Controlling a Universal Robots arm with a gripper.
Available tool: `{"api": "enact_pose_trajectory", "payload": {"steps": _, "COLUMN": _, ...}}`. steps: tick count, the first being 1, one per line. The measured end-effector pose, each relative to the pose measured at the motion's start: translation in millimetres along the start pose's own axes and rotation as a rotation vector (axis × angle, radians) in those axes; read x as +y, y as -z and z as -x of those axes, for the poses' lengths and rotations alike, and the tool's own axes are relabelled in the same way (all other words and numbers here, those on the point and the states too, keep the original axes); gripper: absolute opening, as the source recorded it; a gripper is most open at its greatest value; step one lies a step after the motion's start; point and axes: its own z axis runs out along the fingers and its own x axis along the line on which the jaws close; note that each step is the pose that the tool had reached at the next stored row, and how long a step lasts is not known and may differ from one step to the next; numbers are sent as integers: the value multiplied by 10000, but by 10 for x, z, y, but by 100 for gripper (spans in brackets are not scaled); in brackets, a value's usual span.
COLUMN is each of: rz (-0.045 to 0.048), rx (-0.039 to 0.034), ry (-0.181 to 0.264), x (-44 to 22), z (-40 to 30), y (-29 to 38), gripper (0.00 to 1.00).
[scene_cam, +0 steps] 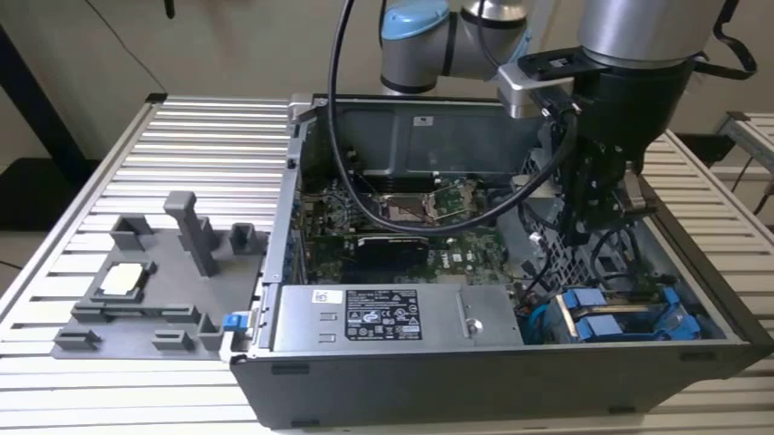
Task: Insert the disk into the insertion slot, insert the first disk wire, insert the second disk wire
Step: 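Insert the second disk wire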
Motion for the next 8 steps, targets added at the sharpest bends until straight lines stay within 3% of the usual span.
{"api": "enact_pose_trajectory", "payload": {"steps": 8, "rz": -41, "rx": -37, "ry": 320, "x": 19, "z": 1, "y": 17, "gripper": 24}}
